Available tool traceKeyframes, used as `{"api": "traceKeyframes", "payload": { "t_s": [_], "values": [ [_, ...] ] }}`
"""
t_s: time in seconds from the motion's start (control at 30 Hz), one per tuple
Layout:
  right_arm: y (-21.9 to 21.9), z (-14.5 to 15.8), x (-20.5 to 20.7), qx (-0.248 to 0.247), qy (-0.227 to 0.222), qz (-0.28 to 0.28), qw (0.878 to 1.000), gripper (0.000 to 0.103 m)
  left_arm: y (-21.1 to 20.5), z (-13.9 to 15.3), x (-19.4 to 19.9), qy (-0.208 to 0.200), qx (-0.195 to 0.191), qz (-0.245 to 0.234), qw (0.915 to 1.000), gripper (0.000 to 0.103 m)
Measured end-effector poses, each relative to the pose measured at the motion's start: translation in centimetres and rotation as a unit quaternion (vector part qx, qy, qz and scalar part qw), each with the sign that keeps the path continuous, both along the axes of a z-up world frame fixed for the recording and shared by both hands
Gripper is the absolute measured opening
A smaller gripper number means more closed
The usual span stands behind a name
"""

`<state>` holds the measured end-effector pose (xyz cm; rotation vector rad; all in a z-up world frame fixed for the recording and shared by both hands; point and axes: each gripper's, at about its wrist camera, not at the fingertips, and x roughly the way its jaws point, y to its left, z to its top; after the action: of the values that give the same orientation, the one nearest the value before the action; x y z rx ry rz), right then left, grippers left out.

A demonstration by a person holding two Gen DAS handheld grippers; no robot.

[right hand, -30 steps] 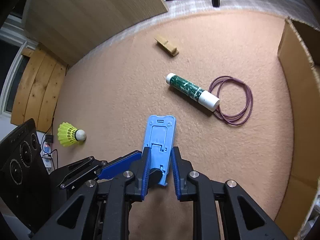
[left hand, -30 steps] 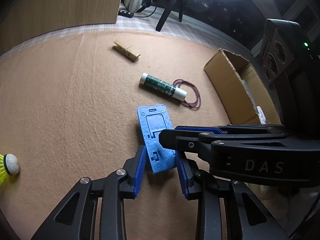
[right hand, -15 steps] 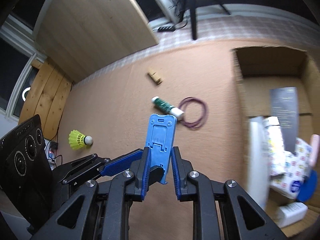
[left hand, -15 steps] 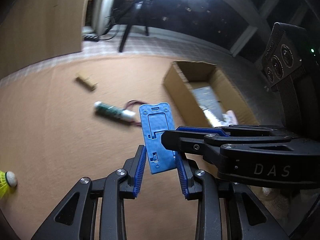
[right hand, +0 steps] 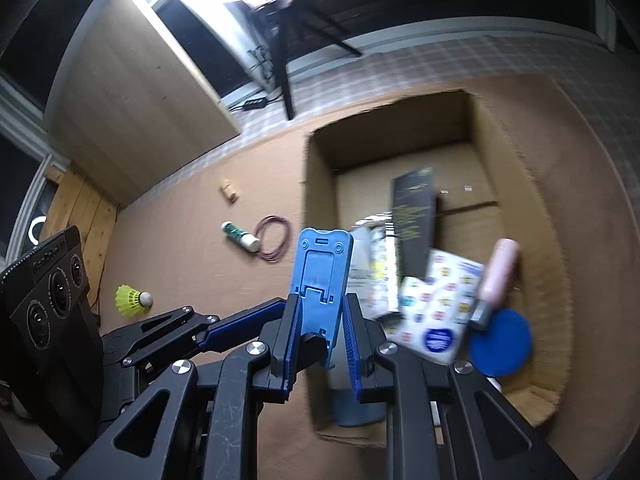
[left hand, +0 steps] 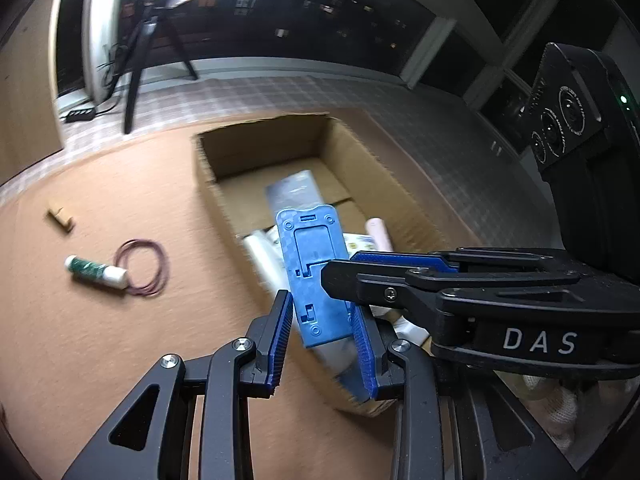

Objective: Organize objects
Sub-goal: 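Carry the blue phone stand over the box and release it inside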

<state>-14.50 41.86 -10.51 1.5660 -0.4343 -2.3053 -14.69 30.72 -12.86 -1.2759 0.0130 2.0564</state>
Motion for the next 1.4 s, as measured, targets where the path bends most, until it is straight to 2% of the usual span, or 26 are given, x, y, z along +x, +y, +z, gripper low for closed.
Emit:
{"api": "traceKeyframes", "payload": {
  "t_s": [0.4, 0.67, 0.7, 0.73, 0.77, 0.83, 1.13, 1.3, 1.4],
  "values": [
    [4.1, -0.3, 0.7, 0.003, 0.001, -0.028, 1.0, 0.019, 4.8, 0.1, 1.0, 0.008, -0.011, -0.029, 0.9995, 0.033],
    [4.6, 0.2, 1.1, 0.019, 0.015, -0.024, 0.999, 0.021, 5.4, 0.3, 1.4, 0.018, -0.013, -0.04, 0.9989, 0.033],
    [4.5, 0.2, 1.1, 0.022, 0.014, -0.025, 0.999, 0.024, 5.5, 0.3, 1.4, 0.019, -0.016, -0.04, 0.9989, 0.033],
    [4.6, 0.3, 1.1, 0.023, 0.014, -0.027, 0.999, 0.031, 5.5, 0.3, 1.4, 0.018, -0.021, -0.037, 0.9989, 0.04],
    [4.7, 0.3, 1.1, 0.023, 0.015, -0.031, 0.999, 0.034, 5.4, 0.2, 1.4, 0.017, -0.023, -0.036, 0.9989, 0.043],
    [4.9, 0.3, 1.2, 0.027, 0.018, -0.04, 0.999, 0.04, 5.0, 0.2, 1.3, 0.019, -0.024, -0.032, 0.999, 0.044],
    [5.3, 0.3, 1.8, 0.017, 0.016, -0.049, 0.999, 0.04, 1.9, 0.5, 0.1, 0.015, -0.023, 0.007, 0.9996, 0.047],
    [4.8, 0.2, 2.8, 0.01, 0.019, -0.048, 0.999, 0.04, -1.6, 0.2, -1.5, 0.012, -0.037, 0.052, 0.9979, 0.052],
    [4.6, 0.1, 3.4, 0.006, 0.02, -0.049, 0.999, 0.04, -4.1, -0.1, -2.8, 0.006, -0.045, 0.091, 0.9948, 0.059]
  ]
}}
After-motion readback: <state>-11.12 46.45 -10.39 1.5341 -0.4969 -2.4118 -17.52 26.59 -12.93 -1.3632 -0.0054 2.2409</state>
